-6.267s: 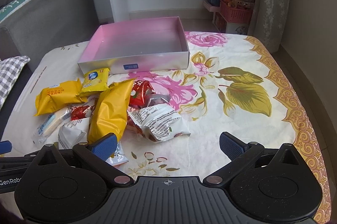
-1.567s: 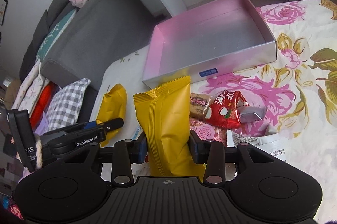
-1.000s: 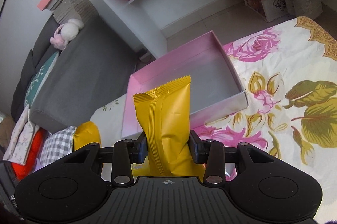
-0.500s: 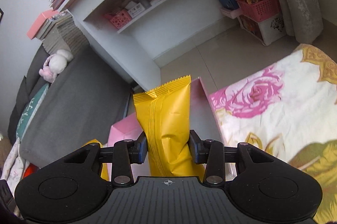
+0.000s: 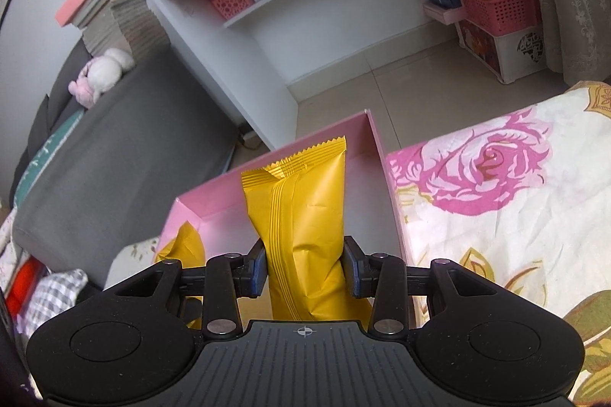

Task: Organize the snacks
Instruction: 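Carry both yellow cake packets into the pink box and open both tools, then move the left tool to the white milk-bread packet and grasp it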

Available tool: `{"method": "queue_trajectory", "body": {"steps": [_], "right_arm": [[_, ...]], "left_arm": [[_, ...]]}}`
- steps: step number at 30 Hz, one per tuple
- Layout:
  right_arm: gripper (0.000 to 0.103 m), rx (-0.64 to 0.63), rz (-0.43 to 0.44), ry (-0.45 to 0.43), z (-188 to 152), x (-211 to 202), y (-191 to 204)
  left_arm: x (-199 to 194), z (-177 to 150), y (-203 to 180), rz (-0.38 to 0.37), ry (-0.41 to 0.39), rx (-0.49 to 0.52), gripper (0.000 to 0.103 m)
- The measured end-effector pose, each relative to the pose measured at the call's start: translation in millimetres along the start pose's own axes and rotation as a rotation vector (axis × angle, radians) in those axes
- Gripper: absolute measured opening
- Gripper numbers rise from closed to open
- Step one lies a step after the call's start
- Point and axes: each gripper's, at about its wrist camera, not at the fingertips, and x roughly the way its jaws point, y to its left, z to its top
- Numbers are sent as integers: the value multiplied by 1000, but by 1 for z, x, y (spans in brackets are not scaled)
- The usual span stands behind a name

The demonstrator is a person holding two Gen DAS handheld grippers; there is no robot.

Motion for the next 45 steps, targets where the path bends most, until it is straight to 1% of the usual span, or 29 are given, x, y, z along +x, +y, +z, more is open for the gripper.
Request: {"method": "queue_trajectory", "body": {"steps": [2,7,9,11,12,13,15,17,19,23,25,26,32,34,35,38,41,43,45], "right_arm": [[39,2,-6,18,-1,3,-2],[39,-6,-8,34,-3,2,-2],[41,-6,-3,40,-3,1,0],[42,4,-2,46,-1,0,1],[44,10,2,48,-1,-2,2],[52,15,9,42,0,-5,3],[60,10,19,27,2,-13,7],[66,-1,22,20,3,-22,12],[72,-9,13,17,2,-31,18],[77,-30,-13,30,-2,-46,30],[82,-44,-27,32,-5,-56,36],[83,-51,-31,32,-7,-61,40],[88,-75,-43,39,-23,-90,59],[93,-74,-50,41,-30,-97,63],[94,-71,-60,46,-34,-100,65],[94,-61,-66,66,-48,-105,69],[94,-80,-66,81,-63,-109,72],[94,-107,-67,66,-75,-112,72],[94,-135,-94,54,-84,-115,73]], "left_arm": [[-1,1,-1,9,16,12,37],[-4,4,2,15,56,-8,38],[-4,3,2,5,53,-10,40],[-7,2,4,-24,35,-25,44],[-9,1,4,-31,22,-30,49],[-12,1,5,-35,13,-35,58],[-16,2,4,-48,-8,-44,67],[-23,2,5,-61,-20,-50,70],[-29,3,5,-67,-27,-61,76],[-43,1,8,-81,-36,-82,85],[-51,-1,8,-80,-37,-85,90],[-55,-3,9,-78,-36,-87,91],[-77,-14,18,-78,-10,-115,102],[-84,-19,22,-63,10,-122,103],[-87,-21,23,-57,19,-124,103],[-96,-31,31,-38,36,-136,103],[-100,-41,37,-32,40,-145,103],[-103,-48,39,-34,42,-151,103],[-107,-57,43,-47,44,-162,103]]}}
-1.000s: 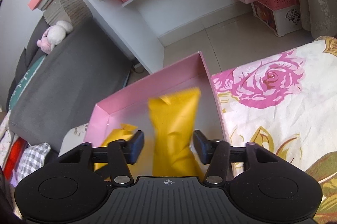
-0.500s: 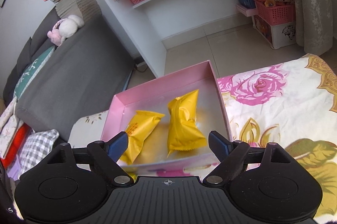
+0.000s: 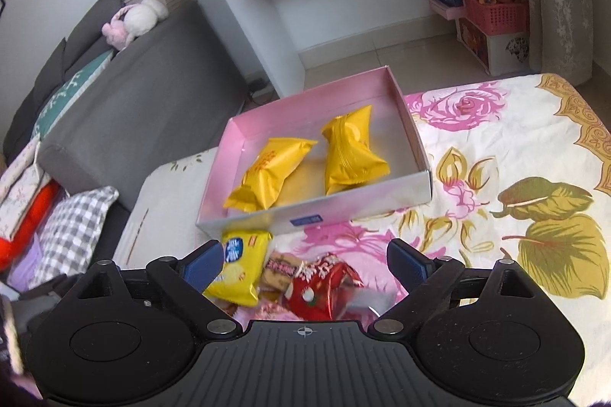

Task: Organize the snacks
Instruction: 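Move the left tool to the white milk-bread packet and grasp it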

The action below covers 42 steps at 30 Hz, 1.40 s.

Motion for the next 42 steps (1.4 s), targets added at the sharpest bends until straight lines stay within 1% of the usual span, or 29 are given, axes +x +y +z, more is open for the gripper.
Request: {"method": "queue_trajectory", "body": {"steps": [1,5,9,12,14,17,21,23,27,32,35,42], "right_arm": [[94,-17,-12,-5,-4,-2,1],[96,-93,8,-45,-21,-10,-3],[96,-131,5,-84,-37,-16,-13],[96,-155,3,-98,-49,-18,-22],[97,-180,8,-94,-55,-19,-27],[97,-256,6,-79,-68,-21,-32],[97,-346,3,-45,-87,-19,-37],[97,-362,3,-21,-94,-16,-39],[97,-372,-6,10,-104,-10,-42],[97,-372,-3,20,-104,-3,-41],[97,-366,-17,19,-104,3,-40],[96,-375,-31,-16,-100,8,-38]], "left_arm": [[-1,-3,3,-11,3,-7,103],[-8,-17,15,-32,-19,-7,103],[-8,-31,24,-41,-47,29,103],[-7,-43,30,-45,-55,61,103],[-5,-53,34,-59,-50,82,103],[-2,-66,38,-84,-30,104,103],[4,-82,40,-107,1,111,103],[6,-87,39,-105,9,128,102],[7,-91,37,-108,-2,160,101],[8,-92,39,-103,-18,159,96],[9,-91,40,-99,-24,156,92],[9,-86,40,-107,-37,151,75]]}}
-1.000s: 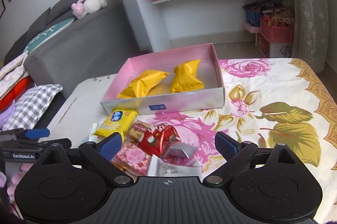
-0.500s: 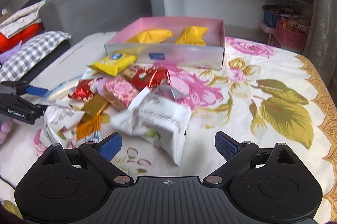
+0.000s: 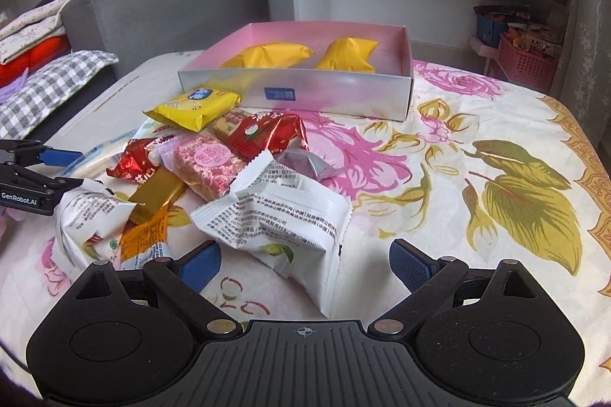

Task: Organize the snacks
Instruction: 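Move the left tool to the white milk-bread packet and grasp it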

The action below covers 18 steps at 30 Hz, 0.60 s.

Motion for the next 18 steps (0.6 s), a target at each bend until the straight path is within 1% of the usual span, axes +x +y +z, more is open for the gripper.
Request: {"method": "queue_trajectory", "body": {"steps": [5,7,9,10,14,15,18], "right_arm": [[94,-22,-9,-25,5,1,3],[93,-24,-3,-29,7,1,5],[89,-35,-2,-33,8,2,7],[87,-40,-3,-34,9,2,8],[79,-50,5,-33,10,4,11],[77,-52,3,-32,10,4,12],[74,-61,-9,-35,11,5,13]], "left_arm": [[3,6,0,-5,-1,-13,62],[4,8,-1,-7,2,-15,55],[4,9,-2,-3,6,-15,52],[4,10,-2,-1,8,-13,48],[5,13,-4,12,28,-8,40],[5,14,-4,13,33,-10,36],[4,15,-4,21,40,-18,30]]}}
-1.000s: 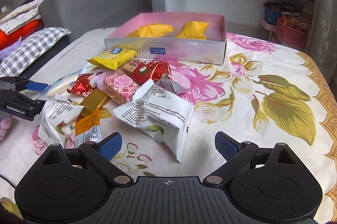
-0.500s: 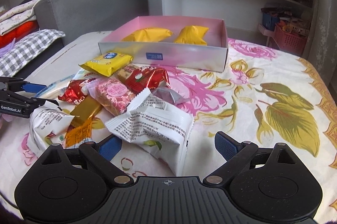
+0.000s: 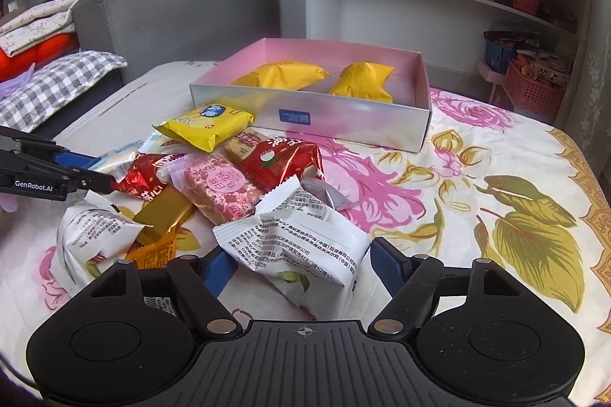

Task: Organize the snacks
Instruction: 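Move the left tool to the white milk-bread packet and grasp it, then carry the milk-bread packet into the box while the right tool carries a white paper snack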

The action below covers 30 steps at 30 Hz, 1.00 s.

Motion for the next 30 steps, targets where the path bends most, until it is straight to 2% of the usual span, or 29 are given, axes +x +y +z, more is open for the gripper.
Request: {"method": "queue_trajectory", "body": {"steps": [3,5,7,17,18,30], "right_arm": [[73,0,-7,-4,1,0,0],[65,-4,-2,-3,2,-2,0],[65,-11,9,0,2,-4,0],[61,27,6,-6,6,-13,-7],[58,32,7,-8,8,-14,-7],[58,108,10,-43,30,-21,-13]], "left_arm": [[-1,1,-1,8,1,-7,25],[-3,4,-2,17,-3,-12,22],[-5,5,-2,16,-1,-26,20],[-19,15,-3,-3,7,-76,18],[-21,17,-3,-3,4,-79,18],[-31,39,-6,-7,-19,-141,17]]}}
